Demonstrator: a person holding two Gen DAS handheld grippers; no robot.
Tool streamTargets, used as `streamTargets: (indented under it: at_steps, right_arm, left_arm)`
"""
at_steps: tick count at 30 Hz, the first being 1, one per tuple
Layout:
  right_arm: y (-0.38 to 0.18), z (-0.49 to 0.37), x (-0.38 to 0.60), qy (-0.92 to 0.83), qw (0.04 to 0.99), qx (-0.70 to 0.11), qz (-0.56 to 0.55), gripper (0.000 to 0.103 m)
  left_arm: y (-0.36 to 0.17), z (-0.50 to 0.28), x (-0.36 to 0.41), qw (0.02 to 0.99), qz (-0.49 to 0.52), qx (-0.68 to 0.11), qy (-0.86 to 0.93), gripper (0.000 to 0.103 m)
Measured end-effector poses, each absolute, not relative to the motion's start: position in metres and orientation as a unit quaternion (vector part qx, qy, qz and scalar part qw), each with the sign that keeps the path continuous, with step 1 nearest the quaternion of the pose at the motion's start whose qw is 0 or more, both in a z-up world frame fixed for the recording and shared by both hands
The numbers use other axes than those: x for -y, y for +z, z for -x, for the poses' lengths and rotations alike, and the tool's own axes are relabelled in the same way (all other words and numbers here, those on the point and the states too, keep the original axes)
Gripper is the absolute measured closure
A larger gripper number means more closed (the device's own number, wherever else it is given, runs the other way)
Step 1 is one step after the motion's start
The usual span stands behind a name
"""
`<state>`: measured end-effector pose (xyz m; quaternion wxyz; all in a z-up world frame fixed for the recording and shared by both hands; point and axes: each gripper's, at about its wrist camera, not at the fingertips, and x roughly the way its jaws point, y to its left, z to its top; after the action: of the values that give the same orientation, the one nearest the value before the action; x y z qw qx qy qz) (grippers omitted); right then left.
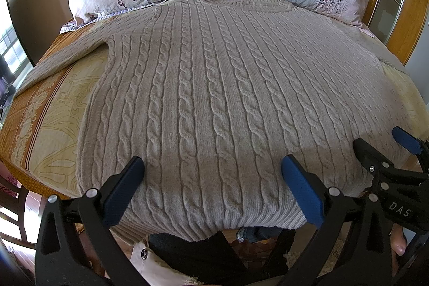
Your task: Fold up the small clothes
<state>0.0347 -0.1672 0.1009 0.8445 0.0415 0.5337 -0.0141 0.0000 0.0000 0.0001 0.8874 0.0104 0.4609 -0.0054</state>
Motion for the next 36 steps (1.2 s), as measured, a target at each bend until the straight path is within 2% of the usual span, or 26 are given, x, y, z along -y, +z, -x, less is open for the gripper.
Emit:
streamTargets:
  at_steps: [36]
  right_arm:
    - [0.1073, -0.0382, 0.1614, -0.009, 0.845, -0.533, -0.039, 0.001]
  left_arm:
    - [0.0013, -0.0016, 0.0003, 0.884, -0.012, -0.467, -0.006, 0.002]
